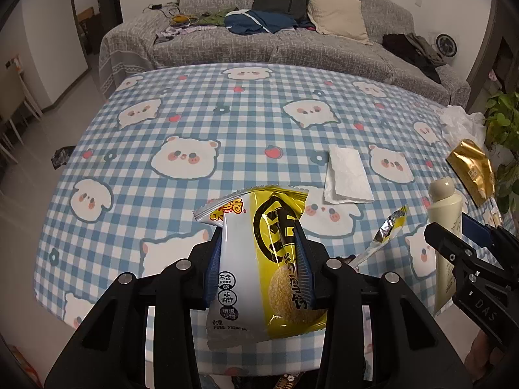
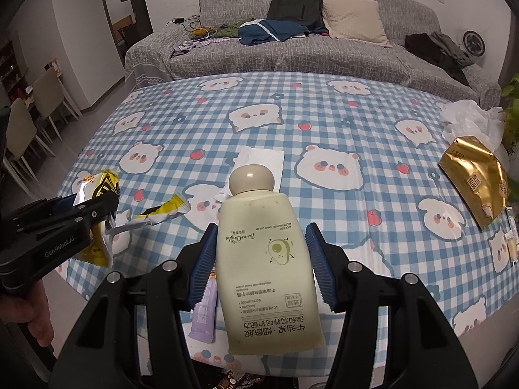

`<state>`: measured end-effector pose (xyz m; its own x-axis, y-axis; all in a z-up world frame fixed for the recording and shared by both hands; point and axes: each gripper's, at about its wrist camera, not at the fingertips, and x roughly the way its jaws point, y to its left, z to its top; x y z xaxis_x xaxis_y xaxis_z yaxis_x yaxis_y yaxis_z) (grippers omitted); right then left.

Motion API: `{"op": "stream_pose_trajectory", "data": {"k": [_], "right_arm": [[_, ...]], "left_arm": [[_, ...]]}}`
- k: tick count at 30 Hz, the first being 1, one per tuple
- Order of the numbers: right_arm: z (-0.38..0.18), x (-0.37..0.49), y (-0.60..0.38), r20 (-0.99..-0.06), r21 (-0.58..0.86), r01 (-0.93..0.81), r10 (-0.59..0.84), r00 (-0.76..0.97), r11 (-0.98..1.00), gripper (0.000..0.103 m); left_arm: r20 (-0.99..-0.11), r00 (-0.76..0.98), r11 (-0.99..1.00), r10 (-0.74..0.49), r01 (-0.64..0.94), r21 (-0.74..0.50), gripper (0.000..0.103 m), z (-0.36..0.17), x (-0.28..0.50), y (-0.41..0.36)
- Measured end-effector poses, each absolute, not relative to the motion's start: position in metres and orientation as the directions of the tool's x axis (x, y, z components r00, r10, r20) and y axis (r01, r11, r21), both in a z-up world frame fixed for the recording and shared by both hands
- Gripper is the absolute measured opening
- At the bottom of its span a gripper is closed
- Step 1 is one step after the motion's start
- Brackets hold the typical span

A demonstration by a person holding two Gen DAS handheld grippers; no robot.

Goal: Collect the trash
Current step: 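Carry the yellow packet and lotion tube in both tools over the bin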

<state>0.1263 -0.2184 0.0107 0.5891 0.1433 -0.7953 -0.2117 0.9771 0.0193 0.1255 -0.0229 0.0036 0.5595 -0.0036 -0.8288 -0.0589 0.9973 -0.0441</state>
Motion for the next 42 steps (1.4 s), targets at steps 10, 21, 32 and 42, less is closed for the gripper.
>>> {"op": "stream_pose_trajectory", "data": {"k": [10,21,32,42], "right_arm": [[0.018,0.072,-0.219,-0.771,0.02,-0.224,0.158,0.617,0.974,0.053],[0.014,0.03,-0.218,-0.759,0.004,-0.222,0.148,0.635,0.975,0.053],[-0.007,-0.012,-0.225,-0.771,0.002,-0.225,0.145,0.62,0.974,0.053],[-0.02,-0.041,-0.232,-0.776,0.006,-0.216,0.141,0.615,0.976,0.053]], "left_arm": [[-0.809,0.587,0.998,-0.018,-0.044,-0.054,0.038,0.009,0.07,-0.028],[-0.818,0.574,0.998,-0.038,-0.02,-0.06,0.038,-0.01,0.019,-0.036],[-0.822,0.567,0.996,-0.044,-0.036,-0.078,0.038,-0.025,-0.023,-0.035],[-0.825,0.562,0.994,-0.06,-0.04,-0.1,0.038,-0.039,-0.058,-0.034]]}}
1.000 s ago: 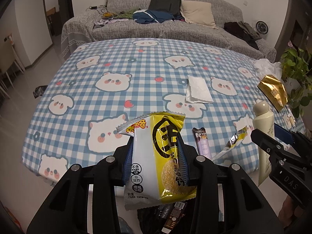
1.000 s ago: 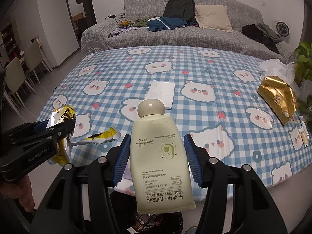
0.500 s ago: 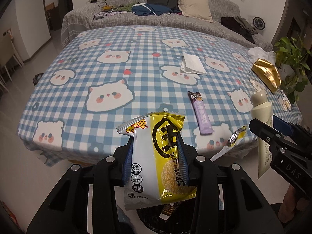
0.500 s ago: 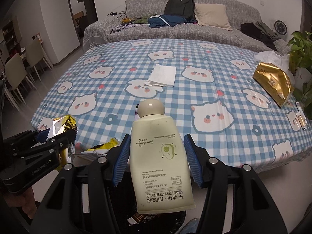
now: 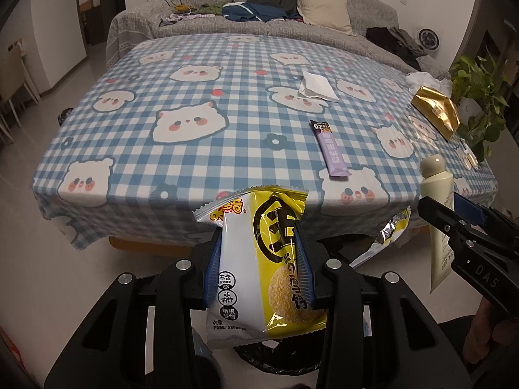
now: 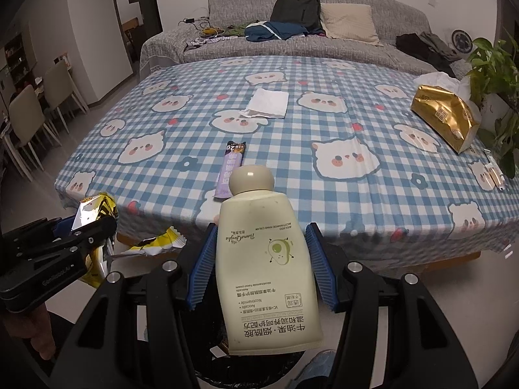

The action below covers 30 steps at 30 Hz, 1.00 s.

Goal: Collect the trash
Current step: 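Carry the yellow packet and lotion tube in both tools over the bin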

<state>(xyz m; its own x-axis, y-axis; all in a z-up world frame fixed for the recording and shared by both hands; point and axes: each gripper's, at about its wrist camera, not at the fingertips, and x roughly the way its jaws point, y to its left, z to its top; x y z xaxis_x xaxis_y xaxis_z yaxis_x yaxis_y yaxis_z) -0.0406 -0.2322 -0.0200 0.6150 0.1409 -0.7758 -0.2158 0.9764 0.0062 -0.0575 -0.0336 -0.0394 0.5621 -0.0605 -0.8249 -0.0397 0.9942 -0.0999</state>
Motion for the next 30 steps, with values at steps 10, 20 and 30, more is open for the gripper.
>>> {"op": "stream_pose_trajectory", "data": {"k": [10,20,30], "right_arm": [[-0.051,-0.068,-0.232,-0.804,0.014,-0.226,0.145,0.576,0.974,0.053],[-0.089,-0.08,-0.234,-0.83,0.019,-0.216,0.136,0.541,0.976,0.053],[-0.142,-0.073,-0.225,-0.874,0.027,-0.23,0.134,0.466,0.973,0.053]], "left_arm": [[-0.839,0.54,0.992,-0.057,-0.062,-0.108,0.038,-0.066,-0.085,-0.027],[-0.855,0.516,0.991,-0.05,-0.084,-0.108,0.038,-0.109,-0.102,-0.018],[-0.879,0.474,0.99,-0.052,-0.091,-0.108,0.038,-0.155,-0.098,-0.006]]}}
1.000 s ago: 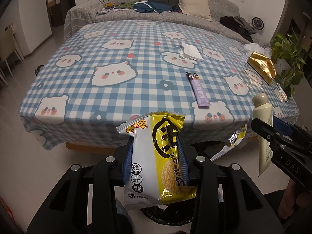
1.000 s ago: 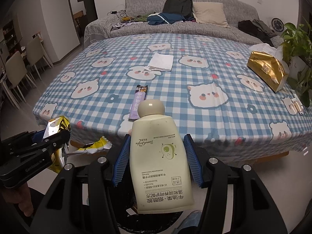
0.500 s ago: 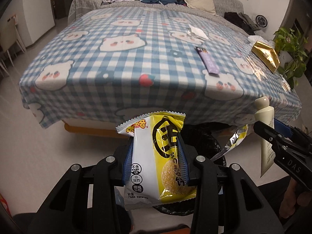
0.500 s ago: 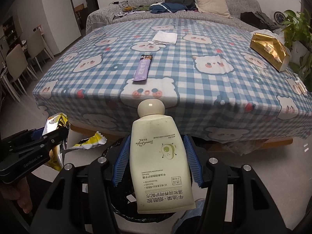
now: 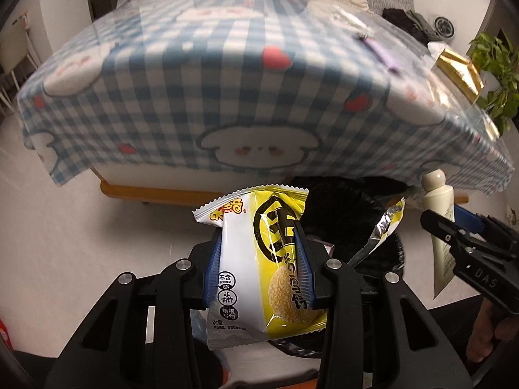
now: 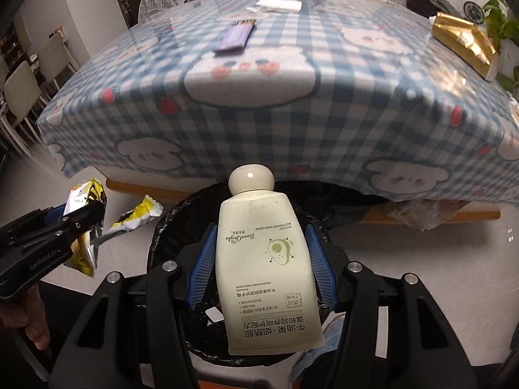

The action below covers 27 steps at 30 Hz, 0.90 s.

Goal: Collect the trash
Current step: 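Carry the yellow packet and lotion tube in both tools over the bin, then open both tools to drop the lotion tube and yellow packet into the bin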

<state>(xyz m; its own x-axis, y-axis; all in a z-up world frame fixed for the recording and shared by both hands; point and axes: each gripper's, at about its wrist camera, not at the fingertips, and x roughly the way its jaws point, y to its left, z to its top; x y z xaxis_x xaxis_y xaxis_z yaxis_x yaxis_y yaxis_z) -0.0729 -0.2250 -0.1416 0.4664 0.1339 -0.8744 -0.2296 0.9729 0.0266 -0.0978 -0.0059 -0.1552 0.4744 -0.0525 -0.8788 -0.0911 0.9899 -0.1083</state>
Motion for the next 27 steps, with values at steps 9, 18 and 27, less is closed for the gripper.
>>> {"op": "stream_pose_trajectory", "data": {"k": [9,18,27], "right_arm": [[-0.174,-0.065,-0.208,-0.896,0.036,-0.247,0.141,0.42,0.968,0.053],[-0.186,-0.064,-0.185,-0.9,-0.006,-0.295,0.124,0.418,0.955,0.064],[-0.181,-0.063,-0.21,-0.88,-0.037,-0.247,0.085,0.466,0.968,0.095]], "left_arm": [[-0.895,0.446,0.982,-0.023,-0.156,-0.103,0.038,-0.181,-0.098,0.023],[-0.91,0.415,0.983,-0.001,-0.167,-0.077,0.038,-0.198,-0.098,0.028],[-0.922,0.384,0.99,-0.044,-0.109,-0.093,0.038,-0.21,-0.085,-0.005]]}}
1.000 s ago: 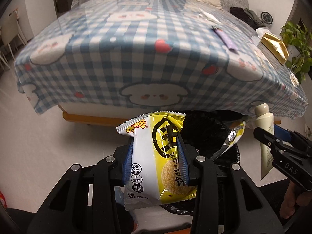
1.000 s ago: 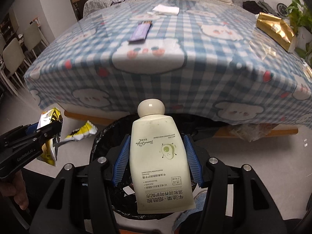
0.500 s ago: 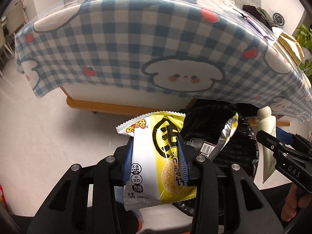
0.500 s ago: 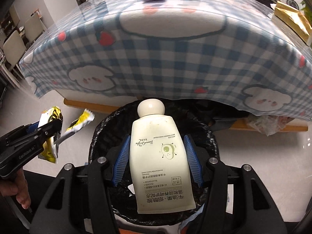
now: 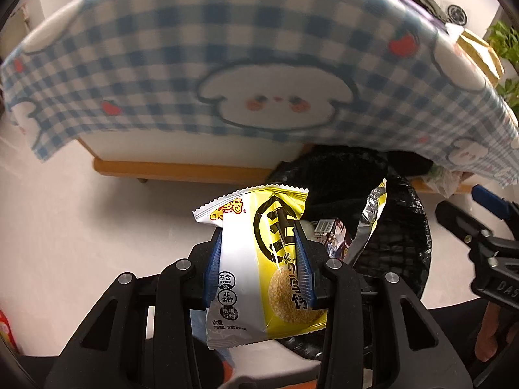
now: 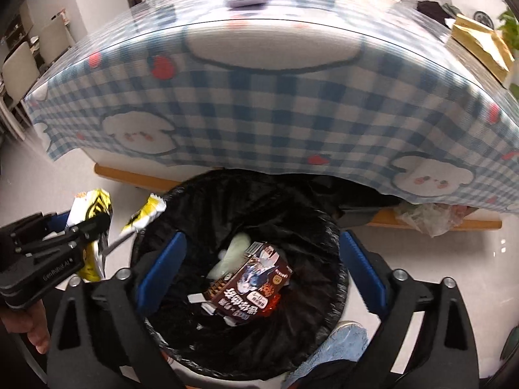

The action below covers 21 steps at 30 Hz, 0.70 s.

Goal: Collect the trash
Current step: 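Open both tools to drop the lotion tube and yellow packet into the bin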

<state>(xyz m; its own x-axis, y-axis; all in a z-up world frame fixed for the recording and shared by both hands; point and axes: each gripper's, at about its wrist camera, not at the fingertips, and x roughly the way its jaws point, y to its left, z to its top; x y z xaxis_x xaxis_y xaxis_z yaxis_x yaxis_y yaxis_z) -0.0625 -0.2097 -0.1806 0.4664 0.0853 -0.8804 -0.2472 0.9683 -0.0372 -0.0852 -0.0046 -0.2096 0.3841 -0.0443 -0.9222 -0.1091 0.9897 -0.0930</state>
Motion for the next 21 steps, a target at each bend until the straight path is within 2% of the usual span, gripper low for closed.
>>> {"op": "stream_pose_trajectory", "data": {"k": [12,18,21], "right_arm": [[-0.181,-0.054,-0.272,-0.878,-0.054,-0.153,0.026,0.478,0.987,0.095],[-0.184,-0.049,-0.296,-0.882,-0.045,-0.111,0.013,0.471,0.993,0.095],[-0.183,-0.046,-0.304,-0.88,-0.047,-0.098,0.005,0.475,0.994,0.095]], "left_arm": [[-0.941,0.326,0.995,-0.087,-0.025,-0.1,0.039,-0.244,-0.07,-0.068],[-0.936,0.334,0.993,-0.113,0.022,-0.113,0.04,-0.242,-0.065,-0.09],[-0.937,0.33,0.994,-0.111,0.027,-0.109,0.048,-0.241,-0.062,-0.093]]}}
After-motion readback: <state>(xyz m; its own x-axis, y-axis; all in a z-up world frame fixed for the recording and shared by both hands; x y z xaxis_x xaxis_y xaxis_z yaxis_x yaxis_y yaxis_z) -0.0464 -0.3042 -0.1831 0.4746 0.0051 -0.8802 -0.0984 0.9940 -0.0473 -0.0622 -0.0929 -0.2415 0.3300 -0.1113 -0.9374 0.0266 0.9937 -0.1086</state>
